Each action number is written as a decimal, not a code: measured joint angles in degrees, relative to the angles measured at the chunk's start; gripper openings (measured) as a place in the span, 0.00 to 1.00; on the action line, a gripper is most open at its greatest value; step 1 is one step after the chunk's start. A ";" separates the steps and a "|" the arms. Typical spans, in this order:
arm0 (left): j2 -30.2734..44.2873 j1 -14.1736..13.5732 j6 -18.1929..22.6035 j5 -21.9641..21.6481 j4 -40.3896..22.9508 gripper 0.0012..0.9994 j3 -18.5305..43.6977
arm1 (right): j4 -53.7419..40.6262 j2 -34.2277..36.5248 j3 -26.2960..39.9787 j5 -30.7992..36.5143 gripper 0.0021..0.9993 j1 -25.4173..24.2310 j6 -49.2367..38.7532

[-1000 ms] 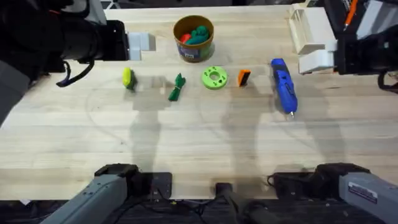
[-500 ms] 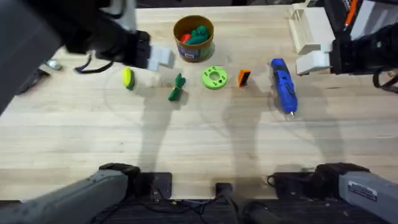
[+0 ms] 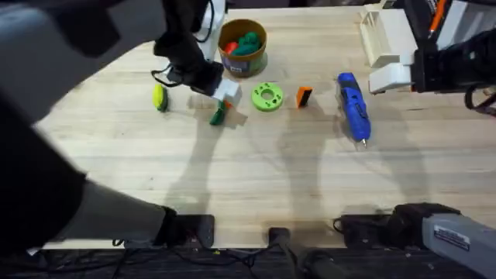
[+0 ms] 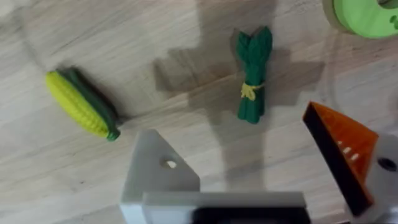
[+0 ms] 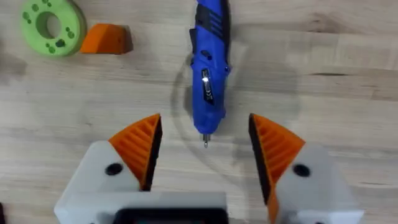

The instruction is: Pick up the gripper from the table and insert it into the empty holder that is missing its gripper. Then pick up a screw, insert it into the mounting hole, and use the screwdriver to tighten it. Finally, clean up the table by picking up the vegetable and placing it into the bucket.

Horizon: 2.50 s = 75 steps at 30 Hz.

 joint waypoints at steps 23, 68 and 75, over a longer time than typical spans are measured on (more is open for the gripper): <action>12.52 -0.85 0.43 1.54 4.48 0.88 0.00 | 0.00 0.00 0.00 0.00 0.80 0.00 -0.02; -20.54 -1.29 0.80 0.55 2.85 0.00 3.23 | -0.01 0.00 0.00 0.00 0.80 0.00 -0.02; -22.62 -1.29 0.98 -0.29 2.54 0.31 3.23 | 0.00 0.00 0.00 0.00 0.80 0.00 -0.01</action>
